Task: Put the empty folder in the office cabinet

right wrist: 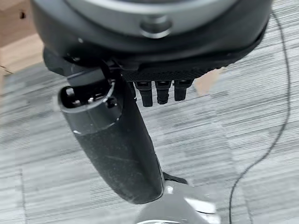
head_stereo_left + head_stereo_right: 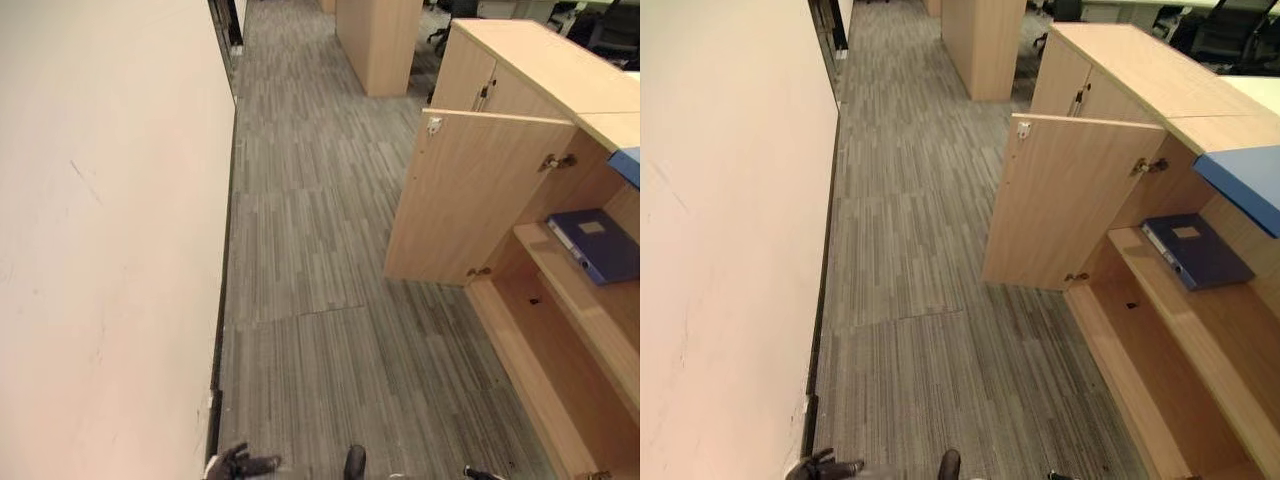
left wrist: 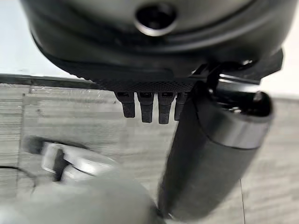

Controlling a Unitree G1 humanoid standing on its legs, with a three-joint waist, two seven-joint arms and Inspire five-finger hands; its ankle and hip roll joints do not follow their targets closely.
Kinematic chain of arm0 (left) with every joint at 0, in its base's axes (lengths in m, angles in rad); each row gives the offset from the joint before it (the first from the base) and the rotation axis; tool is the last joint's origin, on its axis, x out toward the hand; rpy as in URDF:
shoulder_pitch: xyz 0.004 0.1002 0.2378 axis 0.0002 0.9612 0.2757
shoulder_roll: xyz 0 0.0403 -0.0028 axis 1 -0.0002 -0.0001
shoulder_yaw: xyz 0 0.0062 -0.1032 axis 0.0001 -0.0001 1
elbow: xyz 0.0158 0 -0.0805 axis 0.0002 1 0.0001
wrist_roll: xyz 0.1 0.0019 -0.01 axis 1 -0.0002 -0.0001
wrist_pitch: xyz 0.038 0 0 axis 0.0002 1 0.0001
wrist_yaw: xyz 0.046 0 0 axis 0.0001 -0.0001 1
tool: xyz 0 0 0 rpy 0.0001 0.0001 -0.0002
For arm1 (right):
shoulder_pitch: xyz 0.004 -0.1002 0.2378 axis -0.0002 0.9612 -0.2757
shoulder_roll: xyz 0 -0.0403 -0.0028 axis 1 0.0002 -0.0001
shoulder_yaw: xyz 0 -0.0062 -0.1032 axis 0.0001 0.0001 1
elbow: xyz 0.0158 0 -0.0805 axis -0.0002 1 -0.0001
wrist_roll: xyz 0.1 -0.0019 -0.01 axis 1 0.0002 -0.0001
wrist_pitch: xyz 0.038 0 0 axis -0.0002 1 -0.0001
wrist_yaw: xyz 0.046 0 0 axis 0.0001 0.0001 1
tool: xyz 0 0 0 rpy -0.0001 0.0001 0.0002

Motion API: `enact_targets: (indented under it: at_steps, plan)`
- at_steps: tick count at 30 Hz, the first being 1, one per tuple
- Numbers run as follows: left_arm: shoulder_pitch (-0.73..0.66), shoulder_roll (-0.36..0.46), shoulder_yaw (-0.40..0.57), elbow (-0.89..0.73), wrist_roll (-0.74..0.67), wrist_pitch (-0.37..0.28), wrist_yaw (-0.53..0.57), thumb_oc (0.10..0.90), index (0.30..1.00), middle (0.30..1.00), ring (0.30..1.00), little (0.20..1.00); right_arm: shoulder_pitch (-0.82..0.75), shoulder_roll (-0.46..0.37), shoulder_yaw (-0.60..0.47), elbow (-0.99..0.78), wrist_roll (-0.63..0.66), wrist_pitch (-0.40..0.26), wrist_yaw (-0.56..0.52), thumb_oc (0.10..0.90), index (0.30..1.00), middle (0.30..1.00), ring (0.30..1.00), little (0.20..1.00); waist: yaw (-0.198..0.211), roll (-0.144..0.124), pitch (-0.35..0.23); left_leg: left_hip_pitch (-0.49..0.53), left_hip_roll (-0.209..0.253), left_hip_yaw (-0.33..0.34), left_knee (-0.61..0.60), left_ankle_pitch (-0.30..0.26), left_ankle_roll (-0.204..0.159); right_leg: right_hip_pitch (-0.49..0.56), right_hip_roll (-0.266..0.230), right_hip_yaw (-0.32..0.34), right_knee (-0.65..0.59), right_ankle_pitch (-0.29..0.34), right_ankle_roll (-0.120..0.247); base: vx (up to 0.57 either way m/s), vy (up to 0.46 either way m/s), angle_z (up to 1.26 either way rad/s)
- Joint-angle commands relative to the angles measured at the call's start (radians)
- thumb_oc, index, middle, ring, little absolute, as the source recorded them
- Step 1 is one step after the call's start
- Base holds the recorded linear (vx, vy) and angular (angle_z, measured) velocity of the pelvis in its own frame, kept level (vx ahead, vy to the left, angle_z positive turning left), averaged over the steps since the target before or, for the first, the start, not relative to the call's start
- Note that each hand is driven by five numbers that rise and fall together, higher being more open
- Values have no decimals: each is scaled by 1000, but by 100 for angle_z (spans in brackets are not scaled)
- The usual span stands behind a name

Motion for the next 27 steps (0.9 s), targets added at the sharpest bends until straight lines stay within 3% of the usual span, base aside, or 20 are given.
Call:
enact_targets:
  at_steps: [1, 2, 4, 5, 8, 9, 13, 15, 18, 20, 21, 22, 23, 24, 25, 26, 27]
  plan:
    - [110, 20, -59, 19, 10, 17, 4, 800, 900, 900, 900, 900, 22, -49, -21, 17, 17, -11, -4, 800, 900, 900, 900, 900, 44, 14, 25, -18, -5, 9, -348, 133, 70, 97, -13, 104, 62, -64, 135, 323, 91, -49]
    - [107, 21, -64, 27, 5, 15, 7, 800, 900, 900, 900, 900, 18, -48, -19, 21, 14, -13, -6, 800, 900, 900, 900, 900, 58, 32, 23, -56, 42, -39, -543, 232, 49, 132, 9, 124, 57, -92, 135, 258, 68, -52]
    - [101, 22, -65, 32, -2, 11, 10, 800, 900, 900, 900, 900, 17, -49, -18, 24, 11, -16, -11, 800, 900, 900, 900, 900, 66, 31, 29, -79, 55, -53, -629, 255, 43, 158, 7, 140, 53, -108, 135, 313, 98, -25]
    - [90, 17, -69, 53, -3, 11, 12, 800, 900, 900, 900, 900, 14, -47, -17, 37, 5, -19, -18, 800, 900, 900, 900, 900, 80, 33, 25, -134, 64, -88, -691, 275, 25, 194, 15, 184, 47, -125, 132, 332, 114, -14]
    - [86, 12, -64, 90, 3, 14, 7, 800, 900, 900, 900, 900, 21, -43, -24, 45, 7, -20, -14, 800, 900, 900, 900, 900, 88, 41, 11, -116, 62, -119, -691, 266, 17, 221, 23, 224, 55, -145, 135, 309, 168, -66]
    - [87, 10, -54, 101, 3, 16, 7, 800, 900, 900, 900, 900, 27, -41, -32, 48, 3, -19, -13, 800, 900, 900, 900, 900, 89, 53, -4, -88, 66, -134, -691, 303, 12, 233, 23, 235, 60, -158, 140, 368, 312, -82]
    - [85, 14, -48, 124, 17, 19, 8, 800, 900, 900, 900, 900, 43, -29, -44, 51, 3, -13, -3, 800, 900, 900, 900, 900, 87, 46, -53, -30, 43, -133, -685, 340, 30, 243, -30, 278, 74, -163, 174, 303, 265, -50]
    - [80, 21, -48, 122, 24, 19, 10, 800, 900, 900, 900, 900, 46, -21, -46, 48, 4, -11, 1, 800, 900, 900, 900, 900, 83, 38, -76, -4, 17, -113, -681, 319, 53, 226, -65, 294, 103, -137, 201, 275, 290, -42]
    - [77, 34, -41, 104, 16, 16, 14, 800, 900, 900, 900, 900, 37, -12, -31, 34, -9, -10, 7, 800, 900, 900, 900, 900, 88, 33, -100, 45, -21, -86, -689, 281, 89, 159, -118, 301, 208, -48, 244, 216, 282, -59]
    - [71, 45, -42, 91, 16, 14, 18, 800, 900, 900, 900, 900, 22, -10, -24, 16, -14, -12, 5, 800, 900, 900, 900, 900, 92, 40, -102, 68, -41, -68, -691, 257, 113, 101, -165, 254, 305, 22, 261, 151, 306, -66]
    - [69, 53, -47, 86, 23, 15, 20, 800, 900, 900, 900, 900, 12, -9, -19, -5, -15, -15, 4, 800, 900, 900, 900, 900, 94, 52, -93, 86, -58, -37, -691, 237, 129, 64, -241, 154, 398, 101, 253, 121, 275, -56]
    - [68, 53, -47, 86, 23, 15, 20, 800, 900, 900, 900, 900, 13, -8, -19, -5, -16, -15, 4, 800, 900, 900, 900, 900, 92, 51, -93, 87, -60, -38, -691, 237, 130, 65, -242, 152, 399, 100, 253, 174, 389, -47]
    - [74, 63, -48, 85, 45, 22, 21, 800, 900, 900, 900, 900, 16, 1, -15, -24, -16, -20, 0, 800, 900, 900, 900, 900, 94, 58, -89, 120, -74, -7, -691, 199, 134, 63, -323, 13, 462, 105, 239, 88, 194, -25]
    - [74, 63, -48, 85, 45, 22, 22, 800, 900, 900, 900, 900, 17, 1, -15, -24, -16, -20, 0, 800, 900, 900, 900, 900, 92, 57, -88, 121, -76, -8, -691, 199, 134, 64, -325, 12, 463, 103, 240, 141, 267, -15]
    - [78, 64, -46, 88, 53, 24, 24, 800, 900, 900, 900, 900, 16, 2, -15, -31, -17, -23, -3, 800, 900, 900, 900, 900, 96, 54, -85, 132, -81, 17, -691, 183, 137, 71, -364, -53, 465, 119, 242, 60, 73, -35]
    - [78, 64, -46, 88, 53, 24, 24, 800, 900, 900, 900, 900, 17, 3, -14, -31, -17, -23, -3, 800, 900, 900, 900, 900, 94, 51, -80, 138, -85, 16, -691, 182, 137, 76, -368, -54, 469, 115, 244, 129, 137, -35]
    - [82, 63, -42, 106, 63, 30, 18, 800, 900, 900, 900, 900, 4, 3, -18, -68, -8, -31, -5, 800, 900, 900, 900, 900, 83, 52, -66, 153, -63, 80, -691, 155, 130, 53, -361, -155, 418, 84, 243, 81, 71, -51]
